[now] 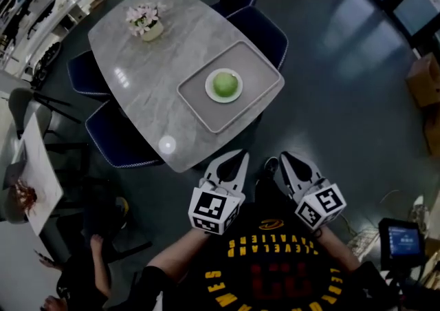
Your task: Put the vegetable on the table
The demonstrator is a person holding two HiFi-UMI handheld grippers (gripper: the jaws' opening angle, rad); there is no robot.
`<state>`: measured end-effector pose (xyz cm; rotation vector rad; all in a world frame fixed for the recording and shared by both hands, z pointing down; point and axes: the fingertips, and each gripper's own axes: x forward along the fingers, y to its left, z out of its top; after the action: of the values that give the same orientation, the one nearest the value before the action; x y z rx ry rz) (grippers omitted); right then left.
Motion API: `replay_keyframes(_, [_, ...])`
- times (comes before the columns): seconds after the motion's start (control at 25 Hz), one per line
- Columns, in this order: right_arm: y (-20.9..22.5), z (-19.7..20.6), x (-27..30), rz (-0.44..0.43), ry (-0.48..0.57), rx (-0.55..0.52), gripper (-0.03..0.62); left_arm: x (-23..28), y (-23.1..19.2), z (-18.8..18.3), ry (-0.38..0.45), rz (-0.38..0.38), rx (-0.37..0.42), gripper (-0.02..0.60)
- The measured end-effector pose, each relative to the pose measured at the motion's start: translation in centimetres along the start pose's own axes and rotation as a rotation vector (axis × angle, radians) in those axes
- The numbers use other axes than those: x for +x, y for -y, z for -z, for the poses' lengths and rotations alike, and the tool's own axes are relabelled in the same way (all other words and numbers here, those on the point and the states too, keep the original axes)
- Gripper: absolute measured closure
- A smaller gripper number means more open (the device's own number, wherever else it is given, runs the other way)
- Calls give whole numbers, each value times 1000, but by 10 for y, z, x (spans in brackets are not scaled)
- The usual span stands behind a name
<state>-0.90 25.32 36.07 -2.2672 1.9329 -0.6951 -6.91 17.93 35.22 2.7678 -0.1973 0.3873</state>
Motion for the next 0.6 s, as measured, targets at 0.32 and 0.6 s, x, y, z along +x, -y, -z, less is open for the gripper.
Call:
replay_keyframes(0.32, [61, -33, 66, -126, -31, -16, 589, 67, -39, -24, 28, -140, -10, 580])
replay_keyframes(0.6, [122, -72, 112, -261, -81, 11, 589, 130, -53, -45, 61, -256, -115, 580])
